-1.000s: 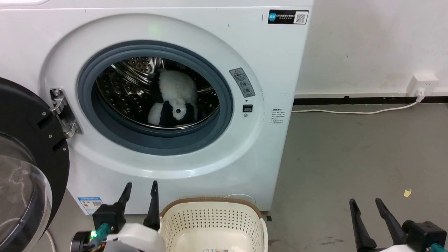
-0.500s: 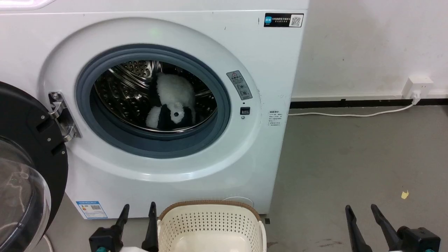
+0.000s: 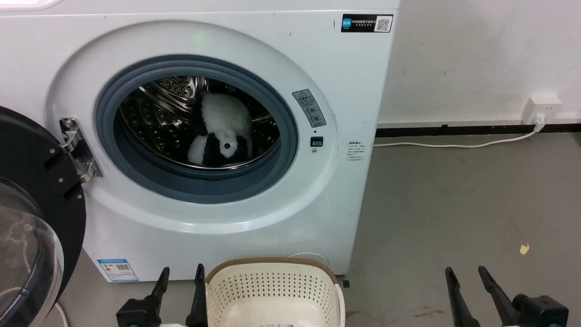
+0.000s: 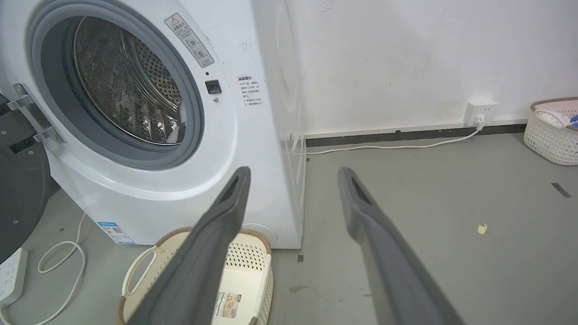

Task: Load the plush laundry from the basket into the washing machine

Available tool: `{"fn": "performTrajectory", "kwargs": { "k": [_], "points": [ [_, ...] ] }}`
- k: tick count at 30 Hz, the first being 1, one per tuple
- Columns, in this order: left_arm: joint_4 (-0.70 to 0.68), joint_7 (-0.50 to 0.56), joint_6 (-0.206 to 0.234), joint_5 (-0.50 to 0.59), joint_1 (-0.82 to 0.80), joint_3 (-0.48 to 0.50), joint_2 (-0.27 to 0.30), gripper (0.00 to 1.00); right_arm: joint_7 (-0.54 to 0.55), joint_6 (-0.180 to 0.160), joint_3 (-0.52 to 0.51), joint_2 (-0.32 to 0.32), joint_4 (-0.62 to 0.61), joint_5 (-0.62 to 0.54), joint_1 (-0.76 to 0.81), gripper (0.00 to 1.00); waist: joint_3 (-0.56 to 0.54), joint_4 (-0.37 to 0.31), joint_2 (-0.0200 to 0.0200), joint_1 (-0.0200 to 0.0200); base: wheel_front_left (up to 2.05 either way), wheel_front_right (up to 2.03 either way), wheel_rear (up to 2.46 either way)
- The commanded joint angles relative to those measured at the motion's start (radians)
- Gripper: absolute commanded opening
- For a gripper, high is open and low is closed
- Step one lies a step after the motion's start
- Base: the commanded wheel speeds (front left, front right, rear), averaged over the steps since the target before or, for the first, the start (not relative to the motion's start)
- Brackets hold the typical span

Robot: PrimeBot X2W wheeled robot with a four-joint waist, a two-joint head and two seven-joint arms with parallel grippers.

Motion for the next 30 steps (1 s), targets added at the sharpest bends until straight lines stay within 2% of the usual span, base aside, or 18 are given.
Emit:
{"fn": "performTrajectory", "kwargs": {
  "k": [1, 8, 9, 30],
  "points": [
    [-0.007, -0.003, 0.006, 0.000, 0.011, -0.004, 0.006, 1.00, -0.006, -0.001, 0.002, 0.003, 0.005, 0.006, 0.007, 1.00, 0.002, 0.000, 0.0000, 0.0000, 0.00, 0.00, 0.00],
    [-0.005, -0.006, 0.011, 0.001, 0.005, -0.009, 0.016, 1.00, -0.008, -0.001, 0.006, 0.003, 0.008, 0.010, 0.004, 1.00, 0.006, 0.003, 0.0000, 0.0000, 0.00, 0.00, 0.00],
    [-0.005, -0.003, 0.007, 0.001, 0.000, -0.011, 0.013, 0.00, 0.001, 0.000, 0.005, 0.000, 0.005, 0.001, -0.001, 0.00, 0.006, 0.003, 0.0000, 0.0000, 0.00, 0.00, 0.00],
    [-0.024, 0.023, 0.002, 0.033, -0.012, 0.003, 0.006, 0.00, 0.015, 0.000, 0.007, 0.000, 0.000, -0.027, -0.022, 0.00, 0.018, -0.006, 0.0000, 0.0000, 0.00, 0.00, 0.00]
  ]
}}
